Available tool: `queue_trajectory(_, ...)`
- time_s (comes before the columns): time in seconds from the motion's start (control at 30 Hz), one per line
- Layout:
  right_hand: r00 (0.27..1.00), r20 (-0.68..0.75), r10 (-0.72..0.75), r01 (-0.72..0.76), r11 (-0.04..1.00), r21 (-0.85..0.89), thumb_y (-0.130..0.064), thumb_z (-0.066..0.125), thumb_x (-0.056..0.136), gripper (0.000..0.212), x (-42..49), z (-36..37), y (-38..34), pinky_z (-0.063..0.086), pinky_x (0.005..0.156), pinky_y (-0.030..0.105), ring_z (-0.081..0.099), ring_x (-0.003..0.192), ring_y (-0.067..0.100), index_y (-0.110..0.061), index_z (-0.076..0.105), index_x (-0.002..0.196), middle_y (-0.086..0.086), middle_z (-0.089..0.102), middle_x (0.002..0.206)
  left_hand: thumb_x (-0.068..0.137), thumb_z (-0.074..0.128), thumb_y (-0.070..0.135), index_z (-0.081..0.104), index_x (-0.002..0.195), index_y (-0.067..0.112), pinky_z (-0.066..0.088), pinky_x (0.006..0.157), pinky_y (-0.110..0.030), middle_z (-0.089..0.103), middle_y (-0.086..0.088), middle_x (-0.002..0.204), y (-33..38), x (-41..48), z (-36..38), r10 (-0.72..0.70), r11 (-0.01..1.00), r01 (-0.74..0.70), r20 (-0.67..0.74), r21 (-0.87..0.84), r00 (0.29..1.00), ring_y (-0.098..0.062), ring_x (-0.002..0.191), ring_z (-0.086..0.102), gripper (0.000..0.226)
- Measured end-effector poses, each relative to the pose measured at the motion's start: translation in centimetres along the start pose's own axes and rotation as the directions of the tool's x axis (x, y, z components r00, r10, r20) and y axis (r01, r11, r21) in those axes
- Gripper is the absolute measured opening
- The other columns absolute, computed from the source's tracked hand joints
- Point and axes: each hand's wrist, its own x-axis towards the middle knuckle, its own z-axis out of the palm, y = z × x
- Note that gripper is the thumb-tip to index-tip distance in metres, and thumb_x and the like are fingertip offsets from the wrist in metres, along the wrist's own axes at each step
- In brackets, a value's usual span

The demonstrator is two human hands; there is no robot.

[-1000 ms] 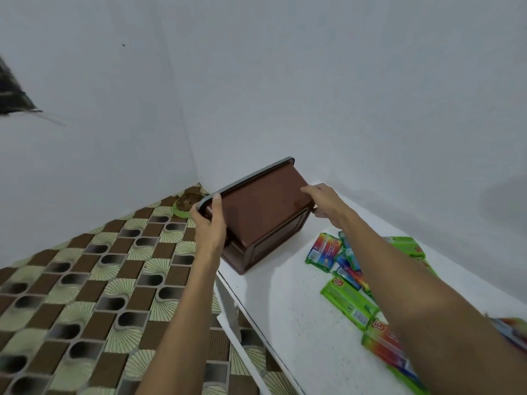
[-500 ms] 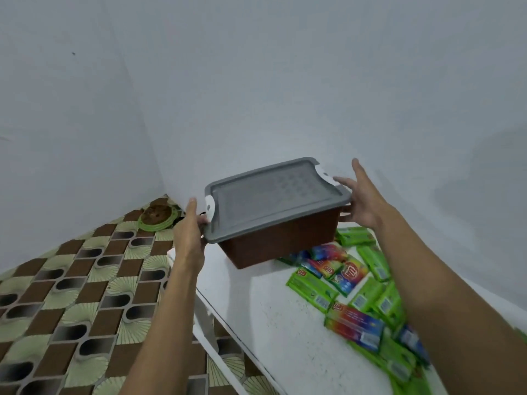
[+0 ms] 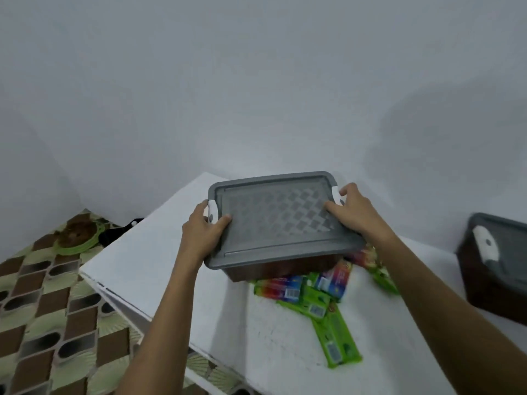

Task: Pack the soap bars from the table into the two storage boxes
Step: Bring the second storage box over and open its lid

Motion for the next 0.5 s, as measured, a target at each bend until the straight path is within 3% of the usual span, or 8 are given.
queue_trajectory(0.1, 0.987, -0.155, 0.033, -0.043, 0.997, -0.063, -0.038, 0.054, 0.094, 0.043, -3.7, -2.3, 3.2, 0.038, 0.075, 0.033, 0.051, 0.089, 0.027, -0.012, 0.039, 0.125, 0.005, 0.047, 0.099, 0.087, 0.064, 0.042, 0.044, 0.141, 0.024, 0.044, 0.094, -0.033, 0.060, -0.007, 0.129, 2.3, -2.1, 3.5, 0.089, 0.994, -0.091, 0.039, 0.057, 0.995, -0.023, 0.116, 0.056, 0.060)
queue_trajectory(0.2, 0.960, -0.277, 0.044, -0.059, 0.997, -0.047, -0.036, 0.054, 0.095, 0.036, -7.6, -4.6, 7.5, 0.039, 0.069, 0.034, 0.051, 0.077, 0.024, -0.013, 0.041, 0.119, 0.007, 0.054, 0.091, 0.091, 0.061, 0.037, 0.044, 0.140, 0.019, 0.038, 0.084, -0.026, 0.058, -0.008, 0.132, 4.5, -5.0, 6.7, 0.196, 0.972, -0.204, 0.078, 0.113, 0.977, -0.024, 0.116, 0.056, 0.055)
queue_trajectory(0.3, 0.932, -0.339, 0.128, -0.131, 0.991, 0.014, -0.039, 0.054, 0.094, 0.034, -11.7, -6.7, 12.2, 0.051, 0.079, 0.043, 0.060, 0.086, 0.026, -0.020, 0.041, 0.119, 0.007, 0.060, 0.099, 0.092, 0.058, 0.037, 0.043, 0.141, 0.021, 0.040, 0.087, -0.029, 0.059, -0.008, 0.133, 6.4, -8.1, 9.7, 0.263, 0.952, -0.280, 0.140, 0.123, 0.955, -0.023, 0.117, 0.057, 0.053)
queue_trajectory(0.5, 0.876, -0.419, 0.241, -0.224, 0.970, 0.090, -0.034, 0.055, 0.095, 0.026, -19.6, -10.8, 19.6, 0.046, 0.078, 0.038, 0.056, 0.087, 0.022, -0.019, 0.044, 0.113, 0.001, 0.054, 0.097, 0.094, 0.057, 0.034, 0.043, 0.142, 0.020, 0.034, 0.079, -0.021, 0.060, -0.008, 0.131, 9.0, -15.1, 15.8, 0.346, 0.912, -0.387, 0.249, 0.137, 0.904, -0.023, 0.115, 0.059, 0.052)
